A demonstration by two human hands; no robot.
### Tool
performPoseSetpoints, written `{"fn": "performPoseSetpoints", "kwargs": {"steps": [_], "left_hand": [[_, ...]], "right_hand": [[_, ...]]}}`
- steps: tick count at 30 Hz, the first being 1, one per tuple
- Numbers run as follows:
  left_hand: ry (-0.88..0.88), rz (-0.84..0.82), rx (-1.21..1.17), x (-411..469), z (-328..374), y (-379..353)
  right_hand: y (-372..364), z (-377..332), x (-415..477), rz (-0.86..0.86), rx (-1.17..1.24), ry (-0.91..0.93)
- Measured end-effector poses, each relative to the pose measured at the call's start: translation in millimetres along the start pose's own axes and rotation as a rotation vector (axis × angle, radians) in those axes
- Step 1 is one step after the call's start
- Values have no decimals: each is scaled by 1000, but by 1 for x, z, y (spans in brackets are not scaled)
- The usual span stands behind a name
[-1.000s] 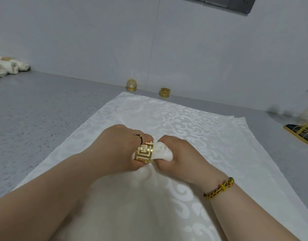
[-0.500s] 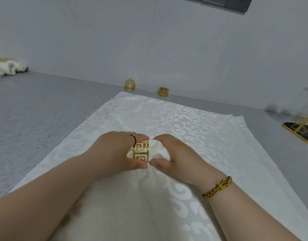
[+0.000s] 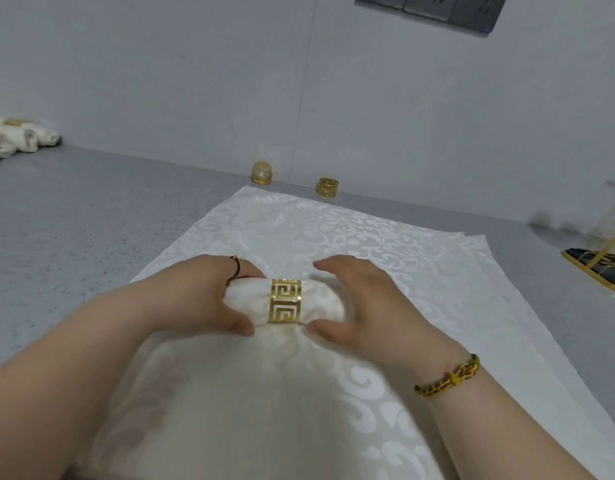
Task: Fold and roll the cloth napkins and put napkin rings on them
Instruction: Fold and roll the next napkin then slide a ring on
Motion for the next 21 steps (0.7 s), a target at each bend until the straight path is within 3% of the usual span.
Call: {"fn": "performPoseSetpoints", "kwargs": {"steps": [5, 9, 15, 21], "left_hand": [[26, -12, 70, 2, 2, -1], [32, 2, 108, 2, 1, -1], [10, 8, 130, 3, 1, -3], [-17, 83, 113, 1, 7, 6]], "right_hand": [[-19, -26, 4, 106, -133, 105], [-20, -26, 5, 38, -43, 80], [-20, -23, 5, 66, -19, 99], [-12, -12, 2, 14, 30, 0]]}}
Point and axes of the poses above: each hand's wrist, its own x-axis towards the middle knuckle, its own y-axis out of the back of the hand, z = x × y, the point moved 7 cm from there along x, towards the middle knuckle, and after that the axes turned 6 degrees about -y, right-handed, at the moved point
